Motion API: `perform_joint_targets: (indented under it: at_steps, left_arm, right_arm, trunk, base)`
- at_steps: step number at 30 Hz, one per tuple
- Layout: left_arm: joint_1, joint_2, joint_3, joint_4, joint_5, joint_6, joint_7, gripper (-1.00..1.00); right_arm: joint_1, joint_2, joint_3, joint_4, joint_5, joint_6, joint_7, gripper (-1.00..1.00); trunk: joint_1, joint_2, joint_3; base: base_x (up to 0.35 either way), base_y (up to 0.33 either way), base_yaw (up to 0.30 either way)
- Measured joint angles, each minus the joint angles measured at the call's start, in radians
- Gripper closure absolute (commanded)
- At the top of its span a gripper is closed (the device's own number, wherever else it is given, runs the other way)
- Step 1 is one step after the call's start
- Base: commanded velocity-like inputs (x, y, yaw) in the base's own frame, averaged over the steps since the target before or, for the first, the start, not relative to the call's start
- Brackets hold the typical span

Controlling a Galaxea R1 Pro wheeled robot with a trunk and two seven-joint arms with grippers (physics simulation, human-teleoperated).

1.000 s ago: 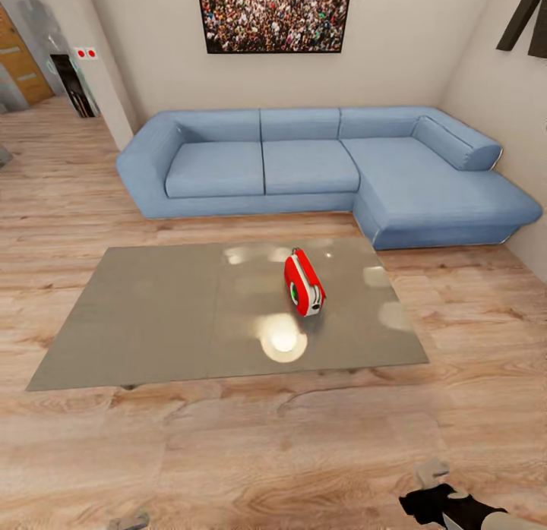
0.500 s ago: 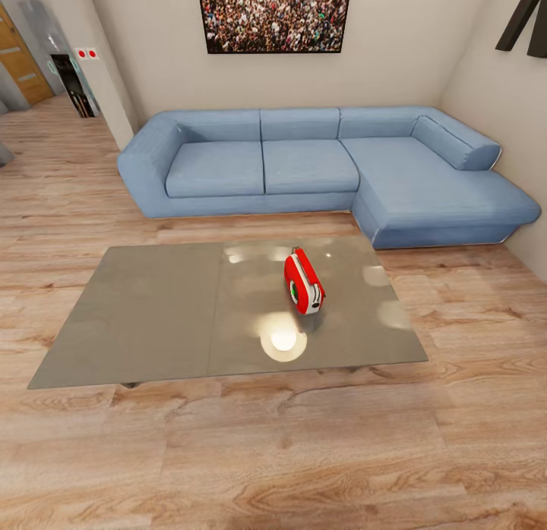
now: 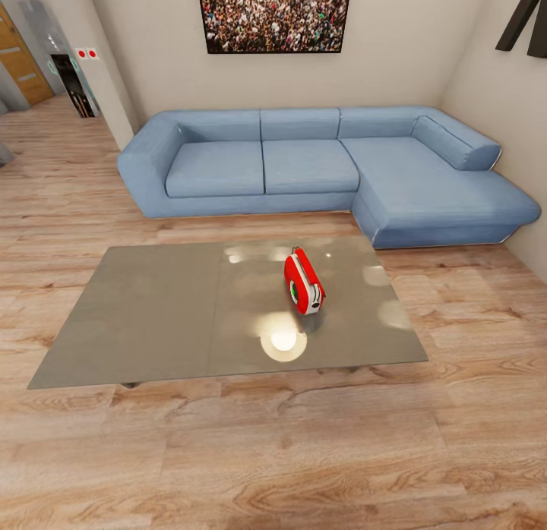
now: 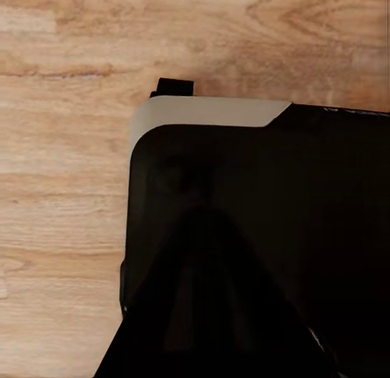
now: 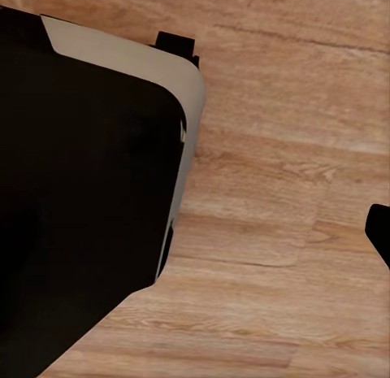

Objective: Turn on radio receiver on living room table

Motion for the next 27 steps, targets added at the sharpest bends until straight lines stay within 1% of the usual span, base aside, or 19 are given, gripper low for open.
perform_joint_targets:
  at_steps: [1,4,6,15,22,27]
  left_arm:
    - [0.0,-0.005,0.0,0.0,0.0,0.0,-0.001,1.0]
    - [0.0,-0.033,0.0,0.0,0.0,0.0,0.0,1.0]
    - [0.0,-0.042,0.0,0.0,0.0,0.0,0.0,1.0]
    - [0.0,-0.046,0.0,0.0,0.0,0.001,0.0,1.0]
    - [0.0,-0.058,0.0,0.0,0.001,0.001,-0.002,1.0]
    - [0.001,-0.06,0.0,0.0,0.002,0.001,-0.002,1.0]
  right_arm:
    - [0.0,0.0,0.0,0.0,0.0,0.0,0.0,-1.0]
    - [0.0,0.0,0.0,0.0,0.0,0.0,0.0,-1.0]
    - [0.0,0.0,0.0,0.0,0.0,0.0,0.0,-1.0]
    - [0.0,0.0,0.0,0.0,0.0,0.0,0.0,-1.0]
    - [0.0,0.0,0.0,0.0,0.0,0.0,0.0,-1.0]
    - [0.0,0.0,0.0,0.0,0.0,0.0,0.0,-1.0]
  trunk:
    - [0.0,0.0,0.0]
    - [0.0,0.0,0.0]
    - [0.0,0.0,0.0]
    - [0.0,0.0,0.0]
    - [0.0,0.0,0.0]
    - [0.0,0.0,0.0]
  base:
    - [0.0,0.0,0.0]
    - [0.0,0.0,0.0]
    - [0.0,0.0,0.0]
    - [0.0,0.0,0.0]
    - [0.0,0.0,0.0]
    - [0.0,0.0,0.0]
